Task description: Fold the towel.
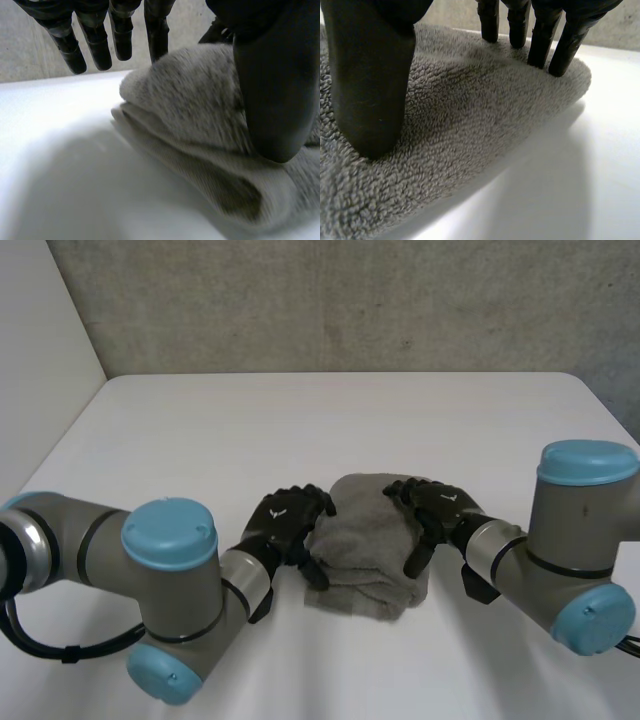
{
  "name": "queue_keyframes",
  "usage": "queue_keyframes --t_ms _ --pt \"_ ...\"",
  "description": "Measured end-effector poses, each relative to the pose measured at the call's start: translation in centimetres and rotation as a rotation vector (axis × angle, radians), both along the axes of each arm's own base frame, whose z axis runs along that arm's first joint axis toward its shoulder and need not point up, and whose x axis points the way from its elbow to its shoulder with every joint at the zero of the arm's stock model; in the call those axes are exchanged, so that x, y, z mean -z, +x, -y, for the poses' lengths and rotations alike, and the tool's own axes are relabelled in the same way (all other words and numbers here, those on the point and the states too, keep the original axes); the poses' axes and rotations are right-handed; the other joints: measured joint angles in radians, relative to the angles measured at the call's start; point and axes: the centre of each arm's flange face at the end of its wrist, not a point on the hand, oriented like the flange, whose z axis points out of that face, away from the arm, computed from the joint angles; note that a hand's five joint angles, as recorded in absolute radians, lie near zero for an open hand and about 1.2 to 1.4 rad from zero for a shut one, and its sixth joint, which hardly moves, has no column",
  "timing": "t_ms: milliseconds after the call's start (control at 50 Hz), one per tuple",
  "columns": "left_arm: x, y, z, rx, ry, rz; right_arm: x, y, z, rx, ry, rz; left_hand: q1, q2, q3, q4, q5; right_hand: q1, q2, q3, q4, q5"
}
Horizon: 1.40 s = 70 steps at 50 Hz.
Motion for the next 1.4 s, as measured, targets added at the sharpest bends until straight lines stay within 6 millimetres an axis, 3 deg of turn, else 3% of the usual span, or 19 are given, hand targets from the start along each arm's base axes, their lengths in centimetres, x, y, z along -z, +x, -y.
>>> queue_keyframes --t_ms 260,340,420,540,700,720,800,920,1140,1400 --pt "1.2 0.5 -0.7 0.002 0.014 0.011 2.2 0.3 -0.1 0.010 0.035 -0.052 -0.033 0.000 0.000 0.000 0.000 -0.034 -0.023 -0.055 -0.034 0.000" --pt "1.0 0.4 -0.6 0.001 0.009 0.008 1.9 0.2 -0.3 0.002 0.025 -0.063 -0.033 0.000 0.000 0.000 0.000 -0.039 -0.028 -0.059 -0.037 0.000" --pt "-0.2 0.3 -0.3 -0.002 -0.018 -0.013 0.4 0.3 -0.2 -0.005 -0.020 -0.058 -0.033 0.000 0.000 0.000 0.000 -0.039 -0.028 -0.059 -0.037 0.000" --pt "-4.5 0.4 0.7 -0.019 -0.112 -0.082 -3.9 0.1 0.2 0.000 -0.129 -0.018 -0.033 0.000 0.000 0.000 0.000 -0.039 -0.028 -0.059 -0.038 0.000" --pt "-14.4 1.1 1.5 -0.047 -0.311 -0.220 -13.5 -0.7 -0.2 0.044 -0.354 0.040 -0.033 0.000 0.000 0.000 0.000 -0.039 -0.028 -0.059 -0.037 0.000" --pt "-14.4 1.1 1.5 -0.047 -0.311 -0.220 -13.5 -0.7 -0.2 0.044 -0.354 0.040 -0.033 0.000 0.000 0.000 0.000 -0.039 -0.028 -0.059 -0.037 0.000" --pt "-19.5 2.7 1.8 -0.090 -0.361 -0.245 -17.7 -1.8 -0.3 0.135 -0.459 0.049 -0.034 -0.003 -0.006 -0.003 0.000 -0.039 -0.028 -0.059 -0.037 0.000" --pt "-22.5 5.2 2.6 -0.167 -0.322 -0.201 -20.0 -3.8 0.4 0.275 -0.530 0.021 -0.033 -0.004 -0.006 -0.004 0.000 -0.039 -0.028 -0.059 -0.037 0.000" --pt "-22.6 7.6 4.4 -0.252 -0.247 -0.137 -20.1 -4.6 0.6 0.307 -0.532 -0.034 -0.033 -0.004 -0.006 -0.004 0.000 -0.039 -0.028 -0.059 -0.037 0.000" --pt "-22.6 7.8 4.8 -0.257 -0.264 -0.119 -20.3 -4.5 0.6 0.301 -0.527 -0.034 -0.033 -0.004 -0.006 -0.004 0.000 -0.039 -0.028 -0.059 -0.037 0.000"
